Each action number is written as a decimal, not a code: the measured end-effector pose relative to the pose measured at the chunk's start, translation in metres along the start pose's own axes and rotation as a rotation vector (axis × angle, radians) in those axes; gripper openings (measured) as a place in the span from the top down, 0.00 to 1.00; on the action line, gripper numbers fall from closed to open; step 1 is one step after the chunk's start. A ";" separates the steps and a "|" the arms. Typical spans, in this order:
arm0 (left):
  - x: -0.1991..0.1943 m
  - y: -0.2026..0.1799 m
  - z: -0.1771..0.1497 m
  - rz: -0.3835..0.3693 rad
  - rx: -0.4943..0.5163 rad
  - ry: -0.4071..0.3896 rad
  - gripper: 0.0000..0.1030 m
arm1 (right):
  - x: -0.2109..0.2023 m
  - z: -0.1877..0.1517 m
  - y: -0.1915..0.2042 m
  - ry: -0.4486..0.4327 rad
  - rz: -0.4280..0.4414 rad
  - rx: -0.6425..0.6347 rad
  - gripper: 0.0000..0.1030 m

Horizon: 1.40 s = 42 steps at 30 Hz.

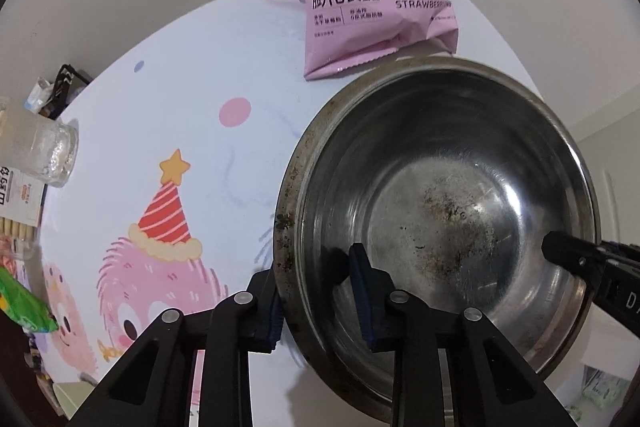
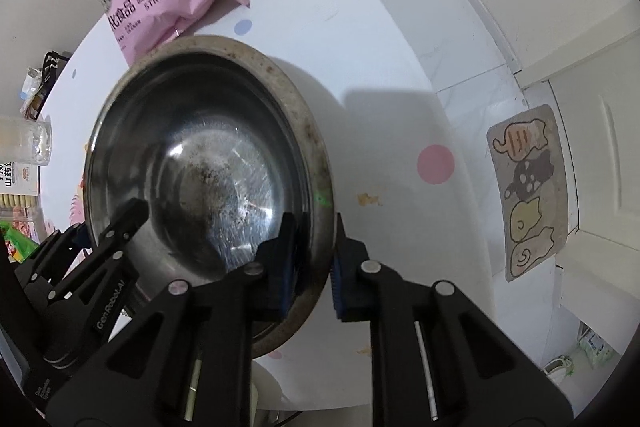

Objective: Organize plates and bowls
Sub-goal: 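Close the left tool on a steel bowl rim while the right tool grasps another, then lift and carry the held steel bowls with both tools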

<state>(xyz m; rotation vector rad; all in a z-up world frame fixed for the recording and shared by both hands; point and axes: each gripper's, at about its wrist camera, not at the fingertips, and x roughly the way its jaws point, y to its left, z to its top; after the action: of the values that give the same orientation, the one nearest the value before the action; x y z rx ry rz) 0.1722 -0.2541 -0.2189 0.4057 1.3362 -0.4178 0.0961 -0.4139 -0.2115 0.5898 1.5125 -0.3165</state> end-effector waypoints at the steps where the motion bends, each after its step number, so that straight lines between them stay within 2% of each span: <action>1: -0.003 0.001 0.002 -0.001 0.005 0.000 0.73 | -0.001 0.000 0.001 -0.006 -0.001 -0.001 0.84; 13: -0.032 0.025 -0.005 -0.017 -0.029 -0.040 0.74 | -0.021 -0.003 0.013 -0.067 0.034 -0.002 0.84; 23: -0.062 0.066 -0.026 -0.003 -0.092 -0.093 0.74 | -0.037 -0.012 0.048 -0.114 0.047 -0.063 0.84; 32: -0.079 0.123 -0.057 0.034 -0.185 -0.106 0.74 | -0.039 -0.026 0.104 -0.127 0.072 -0.161 0.84; 42: -0.081 0.203 -0.088 0.090 -0.309 -0.101 0.75 | -0.027 -0.045 0.192 -0.101 0.111 -0.303 0.84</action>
<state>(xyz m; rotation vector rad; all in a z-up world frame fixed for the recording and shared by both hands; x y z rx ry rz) 0.1868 -0.0301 -0.1466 0.1842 1.2544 -0.1503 0.1618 -0.2360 -0.1515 0.4088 1.3904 -0.0287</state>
